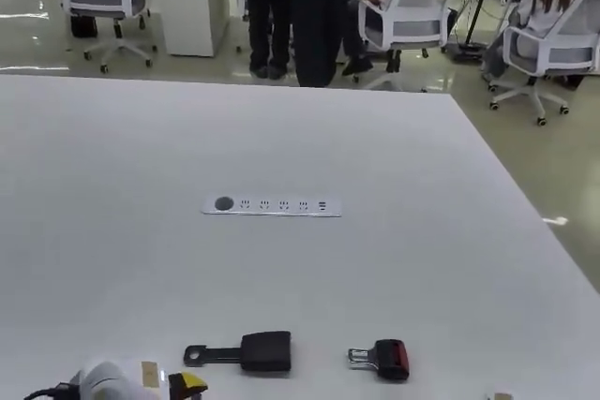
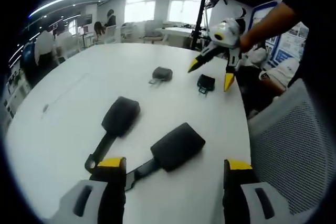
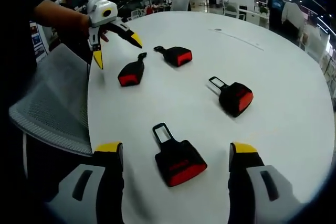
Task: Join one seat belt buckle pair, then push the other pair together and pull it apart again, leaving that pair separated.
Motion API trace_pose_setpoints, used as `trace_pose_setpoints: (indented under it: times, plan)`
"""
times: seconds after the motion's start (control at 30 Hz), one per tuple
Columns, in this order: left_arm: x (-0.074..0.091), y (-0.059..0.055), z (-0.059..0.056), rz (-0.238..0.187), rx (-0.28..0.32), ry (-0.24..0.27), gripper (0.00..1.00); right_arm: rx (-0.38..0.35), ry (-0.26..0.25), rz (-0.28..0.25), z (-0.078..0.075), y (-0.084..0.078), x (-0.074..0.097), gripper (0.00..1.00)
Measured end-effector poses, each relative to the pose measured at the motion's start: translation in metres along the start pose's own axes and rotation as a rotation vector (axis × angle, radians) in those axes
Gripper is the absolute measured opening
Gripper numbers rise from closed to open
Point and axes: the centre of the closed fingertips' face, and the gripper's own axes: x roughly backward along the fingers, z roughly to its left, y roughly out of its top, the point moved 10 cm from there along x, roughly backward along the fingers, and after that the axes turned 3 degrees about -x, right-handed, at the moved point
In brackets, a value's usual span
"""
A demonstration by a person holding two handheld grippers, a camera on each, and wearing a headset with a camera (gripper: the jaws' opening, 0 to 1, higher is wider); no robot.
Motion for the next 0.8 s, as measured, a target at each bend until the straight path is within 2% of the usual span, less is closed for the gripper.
trace_pose_setpoints:
  times: [0.2,0.3,0.37,0.5,0.57,0.67,0.8]
  plan:
    - [-0.012,0.005,0.005,0.033,-0.06,-0.047,0.75,0.023,0.044,0.039,-0.006,-0.003,0.001,0.77]
    - [-0.019,0.01,0.007,0.055,-0.111,-0.078,0.74,0.034,0.063,0.054,-0.013,-0.004,0.0,0.75]
    - [-0.024,0.014,0.007,0.069,-0.141,-0.098,0.73,0.039,0.077,0.066,-0.012,-0.004,0.0,0.72]
    - [-0.032,0.012,0.009,0.106,-0.178,-0.117,0.7,0.064,0.105,0.093,-0.014,-0.005,-0.002,0.67]
    - [-0.039,0.006,0.01,0.13,-0.214,-0.147,0.68,0.093,0.116,0.104,-0.014,-0.003,-0.001,0.65]
    - [-0.042,0.006,0.009,0.147,-0.256,-0.169,0.62,0.105,0.127,0.115,-0.015,-0.003,-0.002,0.64]
    - [-0.048,0.004,0.012,0.163,-0.299,-0.184,0.61,0.126,0.147,0.126,-0.015,-0.004,-0.002,0.62]
